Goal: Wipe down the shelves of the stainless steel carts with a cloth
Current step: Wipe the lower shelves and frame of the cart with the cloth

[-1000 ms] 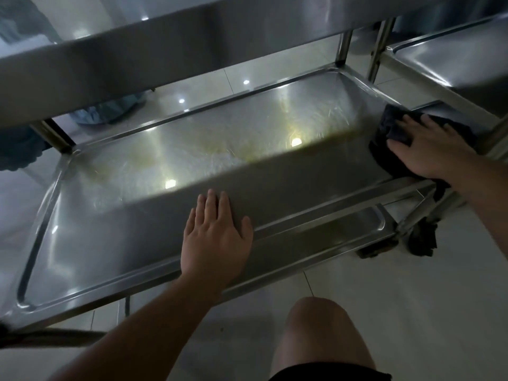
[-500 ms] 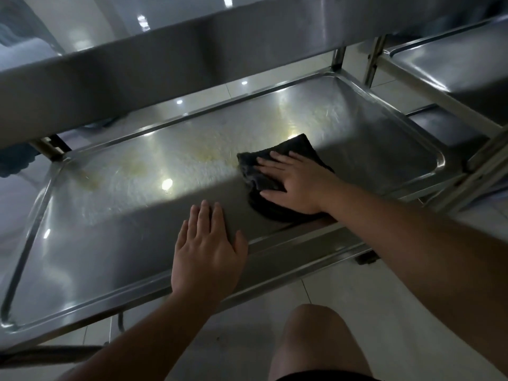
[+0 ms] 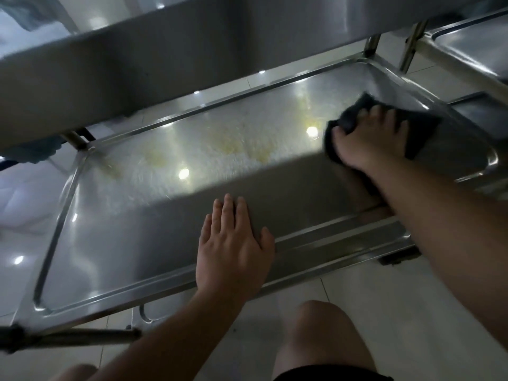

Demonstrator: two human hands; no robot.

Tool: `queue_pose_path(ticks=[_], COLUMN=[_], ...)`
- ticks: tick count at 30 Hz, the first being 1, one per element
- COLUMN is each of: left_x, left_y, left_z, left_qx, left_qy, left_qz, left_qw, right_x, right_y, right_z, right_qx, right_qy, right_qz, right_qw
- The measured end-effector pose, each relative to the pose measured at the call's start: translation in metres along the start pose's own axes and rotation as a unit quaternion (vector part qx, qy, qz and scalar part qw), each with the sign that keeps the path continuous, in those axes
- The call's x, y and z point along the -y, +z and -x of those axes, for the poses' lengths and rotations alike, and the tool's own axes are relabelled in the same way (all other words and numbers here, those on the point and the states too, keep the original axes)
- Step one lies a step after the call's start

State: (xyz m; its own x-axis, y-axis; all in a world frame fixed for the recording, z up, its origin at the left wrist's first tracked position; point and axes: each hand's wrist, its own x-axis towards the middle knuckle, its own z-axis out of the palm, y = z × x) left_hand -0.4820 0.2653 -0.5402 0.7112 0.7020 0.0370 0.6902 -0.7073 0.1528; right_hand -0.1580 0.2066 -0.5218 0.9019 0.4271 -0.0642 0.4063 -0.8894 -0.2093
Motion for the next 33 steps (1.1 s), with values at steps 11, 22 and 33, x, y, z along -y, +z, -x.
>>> queue_pose_path(ticks=[11,22,33], left_x=[-0.002,0.000,-0.003], left_y=[0.000,0.001,-0.008], left_z=[-0.001,0.000,0.000], left_qx=[-0.008,-0.018,0.006], left_qy=[-0.003,-0.002,0.004], left_qz=[-0.010,-0.009,-0.006], left_qw=[1.000,1.000,1.000], right_x=[0.091,-0.117,-0.033], right_y=[0.016,-0.036,0.002], right_z=[0.060,-0.026,0.147], right_qx=[0.080,0.017,0.068], right_qy=[-0.392,-0.016,-0.258], right_qz=[0.041,0.047,0.068], right_qw=[0.916,0.999,0.961])
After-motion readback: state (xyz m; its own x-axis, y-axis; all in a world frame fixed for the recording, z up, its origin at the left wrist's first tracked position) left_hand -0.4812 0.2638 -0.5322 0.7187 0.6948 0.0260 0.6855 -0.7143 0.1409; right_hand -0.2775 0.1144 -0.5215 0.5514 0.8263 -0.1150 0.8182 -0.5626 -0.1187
